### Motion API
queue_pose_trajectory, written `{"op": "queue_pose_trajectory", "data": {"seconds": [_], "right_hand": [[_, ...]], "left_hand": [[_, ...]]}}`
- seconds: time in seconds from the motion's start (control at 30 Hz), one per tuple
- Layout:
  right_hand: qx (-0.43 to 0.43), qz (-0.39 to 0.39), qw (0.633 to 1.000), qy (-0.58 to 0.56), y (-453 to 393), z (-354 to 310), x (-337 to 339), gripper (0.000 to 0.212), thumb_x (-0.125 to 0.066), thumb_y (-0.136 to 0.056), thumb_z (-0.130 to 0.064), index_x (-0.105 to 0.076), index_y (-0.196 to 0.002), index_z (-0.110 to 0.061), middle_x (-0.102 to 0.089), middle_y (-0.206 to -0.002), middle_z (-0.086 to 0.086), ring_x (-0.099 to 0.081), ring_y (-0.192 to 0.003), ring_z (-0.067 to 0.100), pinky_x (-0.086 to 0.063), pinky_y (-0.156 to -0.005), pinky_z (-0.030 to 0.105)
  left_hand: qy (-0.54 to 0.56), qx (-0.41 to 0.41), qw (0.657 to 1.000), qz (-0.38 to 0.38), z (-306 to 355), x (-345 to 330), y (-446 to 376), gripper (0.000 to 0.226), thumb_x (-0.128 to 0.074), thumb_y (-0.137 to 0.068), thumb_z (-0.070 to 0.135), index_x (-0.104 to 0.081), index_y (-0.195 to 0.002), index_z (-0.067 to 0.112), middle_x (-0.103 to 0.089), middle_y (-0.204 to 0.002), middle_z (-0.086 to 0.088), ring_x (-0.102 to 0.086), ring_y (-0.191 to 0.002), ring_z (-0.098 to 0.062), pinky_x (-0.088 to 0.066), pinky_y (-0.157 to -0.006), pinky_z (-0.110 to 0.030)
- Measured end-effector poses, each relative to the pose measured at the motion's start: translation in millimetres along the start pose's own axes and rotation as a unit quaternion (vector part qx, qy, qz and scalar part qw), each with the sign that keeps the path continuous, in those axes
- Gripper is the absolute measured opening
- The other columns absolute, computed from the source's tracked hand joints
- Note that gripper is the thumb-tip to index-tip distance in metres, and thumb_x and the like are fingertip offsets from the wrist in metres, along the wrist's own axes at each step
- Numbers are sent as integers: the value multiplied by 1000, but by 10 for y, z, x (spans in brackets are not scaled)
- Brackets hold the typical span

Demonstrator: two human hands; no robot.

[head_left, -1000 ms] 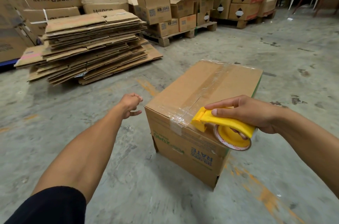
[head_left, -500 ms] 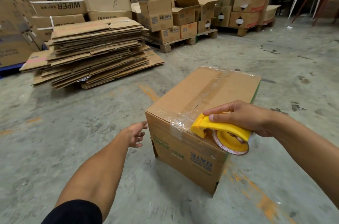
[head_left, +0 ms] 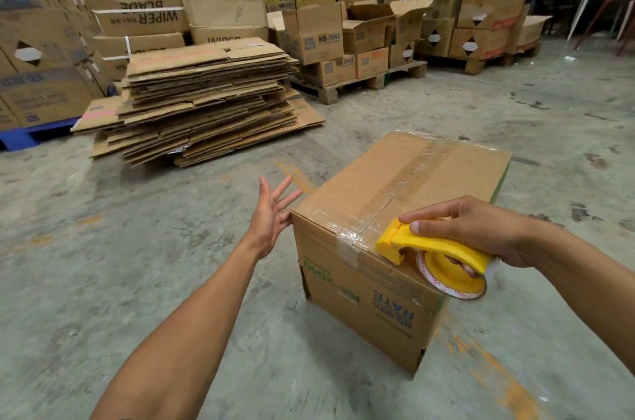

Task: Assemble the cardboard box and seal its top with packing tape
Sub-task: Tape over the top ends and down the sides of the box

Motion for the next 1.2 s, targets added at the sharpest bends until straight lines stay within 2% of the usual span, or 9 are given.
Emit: {"op": "queue_pose_trajectory", "data": {"seconds": [0.13,0.3,0.4,0.47,0.57,0.67,0.87,1.07,1.2], "right_hand": [[3,13,1000,17,-3,15,13,26,-71,-83,-44,-75,-108,-41,-68,-117,-10,-66,-99,12,-56,-74,24],[6,8,1000,19,13,-27,-4,27,-70,-86,-38,-73,-113,-37,-67,-116,-10,-64,-96,5,-53,-68,15],[9,2,1000,25,13,-43,-11,28,-70,-86,-39,-73,-114,-36,-67,-117,-10,-64,-98,6,-54,-73,17],[12,0,999,30,9,-50,-10,28,-70,-86,-40,-73,-114,-37,-68,-117,-10,-64,-101,8,-55,-78,20],[11,2,1000,27,-6,-41,-4,27,-71,-85,-40,-74,-112,-37,-68,-117,-9,-64,-104,12,-55,-86,26],[12,-4,1000,24,-24,-23,-7,29,-71,-85,-41,-74,-113,-36,-68,-120,-6,-63,-107,14,-55,-93,33],[25,-12,1000,-10,0,-50,-19,26,-69,-88,-36,-73,-113,-35,-71,-110,-8,-66,-93,8,-54,-69,18],[21,-14,1000,15,243,171,126,26,-69,-87,-39,-73,-113,-37,-72,-106,-10,-68,-89,10,-57,-67,22],[17,-47,999,-10,583,498,284,30,-67,-88,-36,-72,-118,-34,-74,-91,-10,-66,-66,4,-54,-51,22]], "left_hand": [[-59,5,998,11,-133,-59,33,84,-15,-81,79,-36,-148,34,-50,-146,-6,-43,-137,-25,-27,-117,-47],[-175,-52,982,37,-47,-125,90,77,-11,-91,70,-42,-146,27,-52,-142,-4,-44,-135,-19,-27,-116,-39],[-368,-175,913,16,120,-283,144,74,-8,-94,67,-46,-143,27,-41,-147,11,-27,-142,-5,-14,-115,-24],[-472,-235,848,-59,136,-485,204,75,-4,-93,68,-37,-147,29,-30,-154,13,-15,-147,-2,-8,-118,-26],[-547,-254,778,-175,55,-791,322,71,0,-93,67,-19,-151,32,-19,-158,15,-6,-148,1,-3,-121,-28],[-583,-244,741,-227,-51,-967,374,70,4,-93,65,-16,-153,34,-13,-157,22,-1,-146,6,-3,-121,-29],[-592,-204,744,-232,-59,-967,307,60,5,-97,55,-15,-152,43,-7,-157,30,1,-144,11,-1,-120,-27],[-608,-189,738,-223,-31,-958,316,57,2,-99,49,-14,-152,41,-6,-156,27,0,-146,5,0,-119,-25],[-615,-189,732,-225,-33,-973,344,55,2,-99,51,-11,-152,41,-6,-159,22,0,-147,5,1,-118,-25]]}}
Point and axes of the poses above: each hand's wrist, its own y-axis away from the middle knuckle, its own x-axis out of the back of the hand, z = x × y, the point moved 4 cm from there along -y, towards the middle knuckle
